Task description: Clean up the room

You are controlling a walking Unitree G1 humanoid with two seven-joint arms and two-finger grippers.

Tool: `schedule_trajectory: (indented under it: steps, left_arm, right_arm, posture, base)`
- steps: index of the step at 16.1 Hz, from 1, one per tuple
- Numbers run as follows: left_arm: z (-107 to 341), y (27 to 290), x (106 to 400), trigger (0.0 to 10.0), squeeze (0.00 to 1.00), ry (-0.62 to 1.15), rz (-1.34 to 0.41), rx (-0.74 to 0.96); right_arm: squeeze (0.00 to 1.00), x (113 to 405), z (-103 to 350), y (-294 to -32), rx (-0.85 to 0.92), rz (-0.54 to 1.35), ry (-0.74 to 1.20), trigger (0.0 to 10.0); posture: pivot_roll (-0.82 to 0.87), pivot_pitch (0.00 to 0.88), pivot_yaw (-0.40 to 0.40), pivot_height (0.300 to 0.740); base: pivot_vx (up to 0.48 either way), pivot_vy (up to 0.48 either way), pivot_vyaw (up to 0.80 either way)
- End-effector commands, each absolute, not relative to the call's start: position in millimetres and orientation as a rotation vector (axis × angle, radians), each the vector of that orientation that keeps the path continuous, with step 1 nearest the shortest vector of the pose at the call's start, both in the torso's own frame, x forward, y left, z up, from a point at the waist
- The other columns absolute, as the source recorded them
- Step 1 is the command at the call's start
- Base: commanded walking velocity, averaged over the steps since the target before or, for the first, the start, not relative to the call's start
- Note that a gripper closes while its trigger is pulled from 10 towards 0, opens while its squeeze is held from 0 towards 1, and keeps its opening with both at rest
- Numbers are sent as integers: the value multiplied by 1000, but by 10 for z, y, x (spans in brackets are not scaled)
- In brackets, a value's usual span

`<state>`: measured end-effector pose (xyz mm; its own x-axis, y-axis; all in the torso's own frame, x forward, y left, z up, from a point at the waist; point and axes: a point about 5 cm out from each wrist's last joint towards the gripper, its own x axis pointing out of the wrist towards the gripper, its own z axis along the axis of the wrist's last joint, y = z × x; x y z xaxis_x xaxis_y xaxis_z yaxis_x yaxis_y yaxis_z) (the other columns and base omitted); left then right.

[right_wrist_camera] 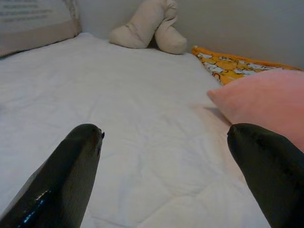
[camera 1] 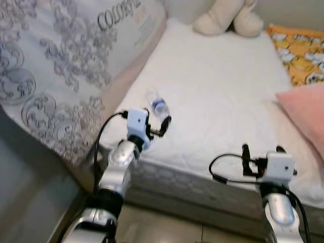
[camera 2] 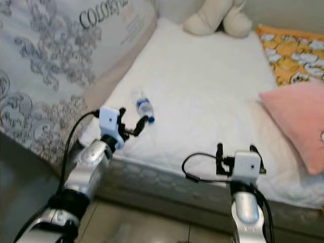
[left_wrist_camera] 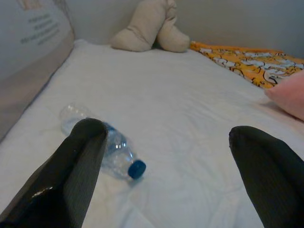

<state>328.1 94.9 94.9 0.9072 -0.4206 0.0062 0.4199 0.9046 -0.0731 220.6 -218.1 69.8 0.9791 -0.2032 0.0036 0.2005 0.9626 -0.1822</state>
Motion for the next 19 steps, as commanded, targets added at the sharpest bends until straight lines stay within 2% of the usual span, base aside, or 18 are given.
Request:
schedule_trajectory:
  steps: [1, 11, 16, 19]
  left_arm:
    - [1009, 949, 3319, 10000, 0, -7, -426, -79]
    - [1062, 873, 3334, 10000, 0, -27, -452, -104]
    - [1089, 905, 3549, 10000, 0, 79, -353, -24]
    - [1267, 762, 3803, 10000, 0, 188, -297, -32]
  right_arm:
    - [0, 2215, 691, -2167, -188, -196, 21, 10000]
    - [0, 2186, 670, -2162, -189, -196, 31, 10000]
    - [0, 2121, 657, -2125, -185, -186, 40, 10000]
    - [0, 1951, 628, -2036, -174, -174, 64, 10000]
  posture:
    - [-42, 12, 18, 740]
    - [-53, 24, 27, 740]
    - [-67, 52, 24, 740]
    - [-108, 104, 30, 740]
  base:
    - [480, 0, 0]
    - [480, 0, 0]
    - [0, 0, 0]
    - [0, 0, 0]
